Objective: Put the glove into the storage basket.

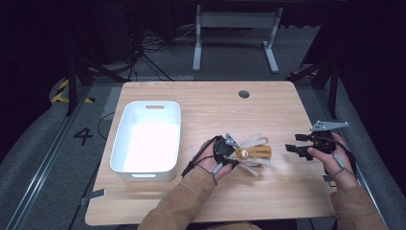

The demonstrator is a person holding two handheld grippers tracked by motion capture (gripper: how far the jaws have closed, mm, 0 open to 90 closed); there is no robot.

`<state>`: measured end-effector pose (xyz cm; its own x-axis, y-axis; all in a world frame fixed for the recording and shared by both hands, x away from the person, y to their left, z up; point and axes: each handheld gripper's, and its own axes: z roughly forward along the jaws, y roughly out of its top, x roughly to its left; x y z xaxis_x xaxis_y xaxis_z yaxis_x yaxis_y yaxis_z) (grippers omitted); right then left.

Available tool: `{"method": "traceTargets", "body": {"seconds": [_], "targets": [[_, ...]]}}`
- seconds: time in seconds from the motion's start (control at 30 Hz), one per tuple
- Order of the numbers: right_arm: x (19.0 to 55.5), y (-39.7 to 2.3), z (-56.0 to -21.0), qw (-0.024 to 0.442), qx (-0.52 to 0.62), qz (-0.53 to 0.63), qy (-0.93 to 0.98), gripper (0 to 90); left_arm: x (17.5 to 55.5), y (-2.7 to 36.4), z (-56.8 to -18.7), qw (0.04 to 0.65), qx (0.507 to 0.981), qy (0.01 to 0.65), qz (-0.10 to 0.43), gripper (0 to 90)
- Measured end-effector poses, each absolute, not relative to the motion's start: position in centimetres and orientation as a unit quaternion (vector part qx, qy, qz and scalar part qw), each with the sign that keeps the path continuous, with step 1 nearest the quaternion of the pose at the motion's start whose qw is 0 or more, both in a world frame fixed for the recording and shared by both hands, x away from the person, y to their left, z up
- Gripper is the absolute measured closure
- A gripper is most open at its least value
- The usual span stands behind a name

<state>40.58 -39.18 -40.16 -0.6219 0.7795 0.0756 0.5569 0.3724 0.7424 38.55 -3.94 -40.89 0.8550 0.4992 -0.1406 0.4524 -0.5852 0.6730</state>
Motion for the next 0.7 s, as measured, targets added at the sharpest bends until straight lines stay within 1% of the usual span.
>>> {"method": "traceTargets", "body": {"seconds": [0.13, 0.23, 0.27, 0.4, 0.53, 0.7], "targets": [[40.7, -39.1, -40.4, 0.153, 0.405, 0.385, 0.815, 25.2, 38.6, -3.6, -39.9, 0.374, 0.886, 0.271, 0.037, 71.8], [40.8, -39.0, -40.5, 0.156, 0.410, 0.390, 0.810, 26.0, 38.6, -3.5, -39.5, 0.374, 0.885, 0.274, 0.038, 71.8], [40.8, -39.0, -40.5, 0.162, 0.414, 0.389, 0.807, 28.7, 38.6, -3.4, -39.1, 0.375, 0.884, 0.275, 0.040, 71.8], [40.8, -39.0, -40.5, 0.159, 0.419, 0.393, 0.803, 33.1, 38.7, -3.2, -38.5, 0.374, 0.884, 0.278, 0.040, 71.7], [40.7, -39.2, -40.4, 0.162, 0.421, 0.395, 0.800, 36.7, 38.7, -3.1, -38.0, 0.372, 0.883, 0.283, 0.040, 71.8], [40.7, -39.2, -40.4, 0.159, 0.423, 0.393, 0.801, 39.1, 38.6, -2.8, -36.9, 0.363, 0.884, 0.293, 0.038, 71.7]]}}
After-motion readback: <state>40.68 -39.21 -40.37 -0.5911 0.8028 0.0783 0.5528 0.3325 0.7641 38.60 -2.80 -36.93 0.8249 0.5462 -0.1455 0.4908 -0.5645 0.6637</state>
